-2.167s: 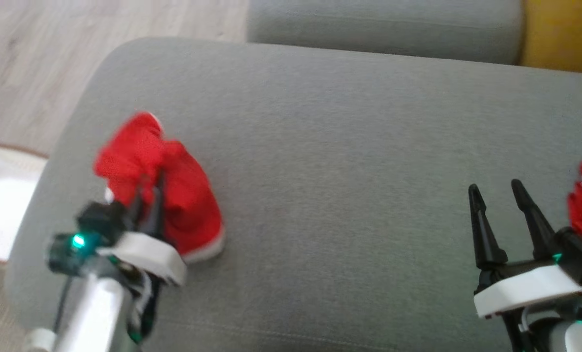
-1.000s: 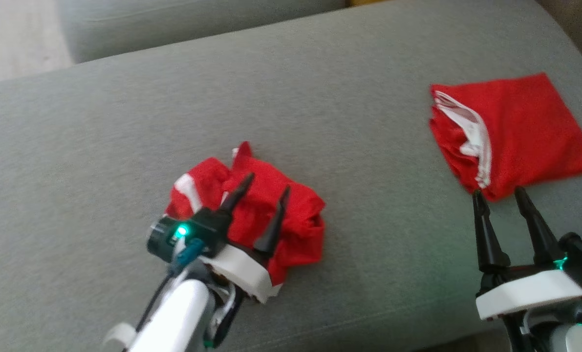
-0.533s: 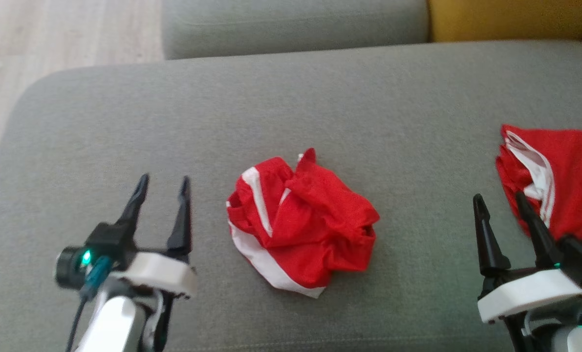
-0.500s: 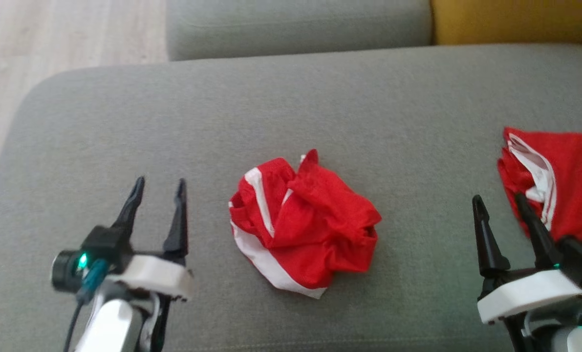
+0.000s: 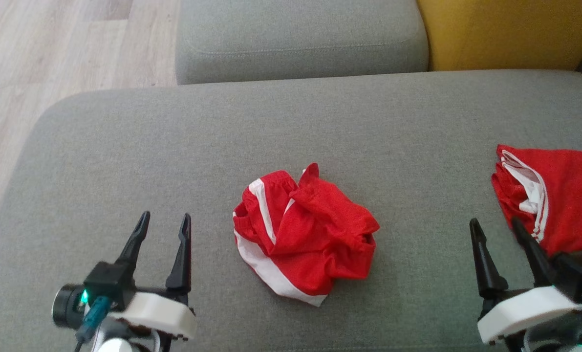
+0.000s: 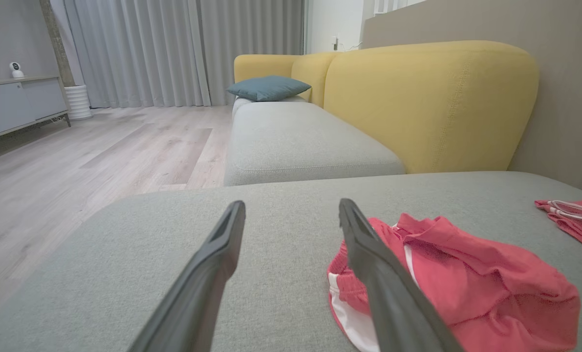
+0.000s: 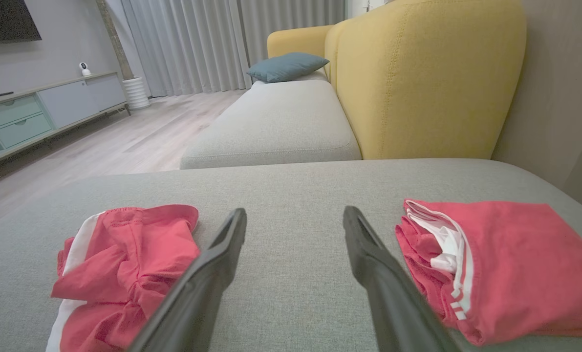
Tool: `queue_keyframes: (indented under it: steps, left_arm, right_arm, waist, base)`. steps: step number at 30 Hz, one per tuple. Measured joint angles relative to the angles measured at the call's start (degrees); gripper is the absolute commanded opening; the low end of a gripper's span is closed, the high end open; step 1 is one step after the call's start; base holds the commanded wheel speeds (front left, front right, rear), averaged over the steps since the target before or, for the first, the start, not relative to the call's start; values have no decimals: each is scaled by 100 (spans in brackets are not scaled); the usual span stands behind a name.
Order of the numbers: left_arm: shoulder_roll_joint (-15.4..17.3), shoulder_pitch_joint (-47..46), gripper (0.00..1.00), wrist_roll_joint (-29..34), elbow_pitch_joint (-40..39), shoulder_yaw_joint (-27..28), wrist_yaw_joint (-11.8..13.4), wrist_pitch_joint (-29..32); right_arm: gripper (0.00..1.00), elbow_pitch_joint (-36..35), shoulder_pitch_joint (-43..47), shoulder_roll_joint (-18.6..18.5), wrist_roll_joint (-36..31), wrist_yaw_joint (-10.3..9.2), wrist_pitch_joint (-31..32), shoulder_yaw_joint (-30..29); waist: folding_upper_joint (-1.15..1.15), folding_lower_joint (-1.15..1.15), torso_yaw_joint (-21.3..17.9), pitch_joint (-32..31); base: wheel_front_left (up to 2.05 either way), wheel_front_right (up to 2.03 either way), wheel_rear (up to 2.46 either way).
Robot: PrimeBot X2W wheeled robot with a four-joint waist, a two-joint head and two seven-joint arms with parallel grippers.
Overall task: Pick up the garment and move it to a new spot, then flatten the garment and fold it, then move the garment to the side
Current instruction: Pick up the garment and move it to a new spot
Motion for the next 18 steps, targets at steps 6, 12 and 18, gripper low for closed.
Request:
queue_keyframes:
  steps: [6,12,18]
  left_arm:
    - [62,177,100,8,-96,-32,67,99]
    - [98,231,100,14,-112,-63,105,144]
    - [109,231,100,23,-115,-79,107,144]
  right_arm:
    - [100,-36,84,0,0,0,53,26]
    - [100,-55,84,0,1,0,59,35]
    - [100,-55,84,0,1,0,59,36]
  waist:
    - [0,0,-9,-75]
    - [0,0,6,-75]
    - [0,0,18,-61]
  base:
    - [0,0,0]
    - [0,0,0]
    - [0,0,0]
